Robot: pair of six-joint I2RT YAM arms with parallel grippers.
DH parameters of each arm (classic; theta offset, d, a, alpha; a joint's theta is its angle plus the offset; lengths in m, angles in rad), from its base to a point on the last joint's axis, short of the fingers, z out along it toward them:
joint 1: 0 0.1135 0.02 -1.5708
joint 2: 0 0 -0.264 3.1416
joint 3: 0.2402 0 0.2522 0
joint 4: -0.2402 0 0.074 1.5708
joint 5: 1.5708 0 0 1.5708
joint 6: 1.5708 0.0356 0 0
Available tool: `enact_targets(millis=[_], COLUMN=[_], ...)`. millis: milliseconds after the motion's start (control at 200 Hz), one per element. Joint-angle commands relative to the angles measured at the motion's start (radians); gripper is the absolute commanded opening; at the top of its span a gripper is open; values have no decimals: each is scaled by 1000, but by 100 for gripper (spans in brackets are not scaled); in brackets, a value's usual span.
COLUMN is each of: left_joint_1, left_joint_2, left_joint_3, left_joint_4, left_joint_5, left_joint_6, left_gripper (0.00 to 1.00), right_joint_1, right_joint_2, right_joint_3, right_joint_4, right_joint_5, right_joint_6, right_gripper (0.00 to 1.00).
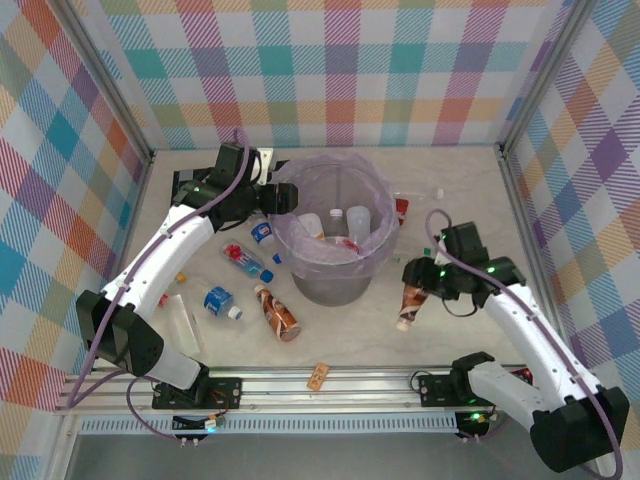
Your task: Put the plastic bottles in the bin
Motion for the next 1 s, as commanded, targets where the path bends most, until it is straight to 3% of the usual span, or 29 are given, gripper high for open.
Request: enact_targets(millis=[0,310,470,650,785,995], left_joint_1=[1,15,27,37,38,38], left_joint_2=[-22,-48,-91,-176,-257,-294], left_joint_3=[-10,44,58,30,-52,-206], left_joint_4=[16,5,11,-9,-8,78], left_joint_5=[19,75,126,149,149,285], left_joint_6=[-2,-4,-23,-47,-89,-186], left_gripper=[77,77,79,79,73,67], right_joint_1=[-50,-61,62,197,261,311], right_joint_2=[4,263,449,630,710,877], right_joint_3=[194,801,1044,1226,1249,1318], right_joint_4=[-151,-184,-157,-111,-45,-58], right_joint_5=[38,-32,-34,-47,-69,-110], right_joint_6=[-128,-264,-295,-300,-285,-283], right_gripper=[39,36,36,36,36,35])
